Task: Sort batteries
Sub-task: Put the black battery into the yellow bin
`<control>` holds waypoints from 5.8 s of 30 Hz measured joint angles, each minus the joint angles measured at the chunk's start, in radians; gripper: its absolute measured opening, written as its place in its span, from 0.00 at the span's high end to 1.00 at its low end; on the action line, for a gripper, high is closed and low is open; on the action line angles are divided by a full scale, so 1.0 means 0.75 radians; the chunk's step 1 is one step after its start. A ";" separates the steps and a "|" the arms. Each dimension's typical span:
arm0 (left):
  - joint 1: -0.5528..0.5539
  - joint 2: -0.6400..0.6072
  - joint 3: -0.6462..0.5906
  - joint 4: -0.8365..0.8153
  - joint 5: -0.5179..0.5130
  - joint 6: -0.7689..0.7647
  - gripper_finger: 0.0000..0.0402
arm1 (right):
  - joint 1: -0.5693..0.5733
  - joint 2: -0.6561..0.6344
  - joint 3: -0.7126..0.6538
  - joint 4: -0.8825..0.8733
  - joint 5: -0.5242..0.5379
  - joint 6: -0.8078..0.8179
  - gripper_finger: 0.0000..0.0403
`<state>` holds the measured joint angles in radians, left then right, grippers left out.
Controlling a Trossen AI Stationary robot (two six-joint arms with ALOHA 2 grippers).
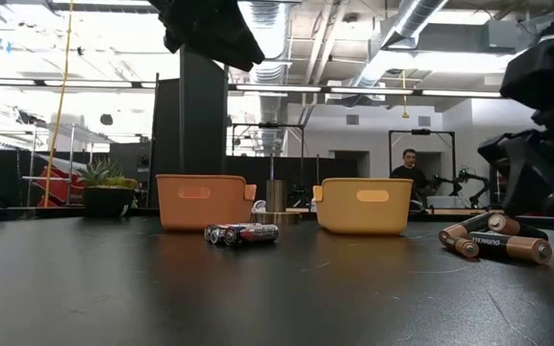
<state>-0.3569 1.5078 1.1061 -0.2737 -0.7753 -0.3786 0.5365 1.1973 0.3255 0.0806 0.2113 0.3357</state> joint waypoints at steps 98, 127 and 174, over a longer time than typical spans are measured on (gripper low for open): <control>0.000 0.000 0.002 -0.018 0.027 0.022 0.61 | -0.631 0.466 0.724 -0.402 0.239 -0.693 0.52; 0.000 -0.001 0.002 -0.037 0.061 0.024 0.61 | 0.071 0.259 0.724 -0.846 0.241 -0.121 0.57; -0.016 -0.001 0.002 -0.035 0.060 0.050 0.61 | -0.021 0.615 0.723 -0.876 0.136 0.251 0.57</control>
<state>-0.3691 1.5074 1.1076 -0.2996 -0.7303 -0.3412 0.5206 1.6586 0.8680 -0.5766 0.3130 0.5239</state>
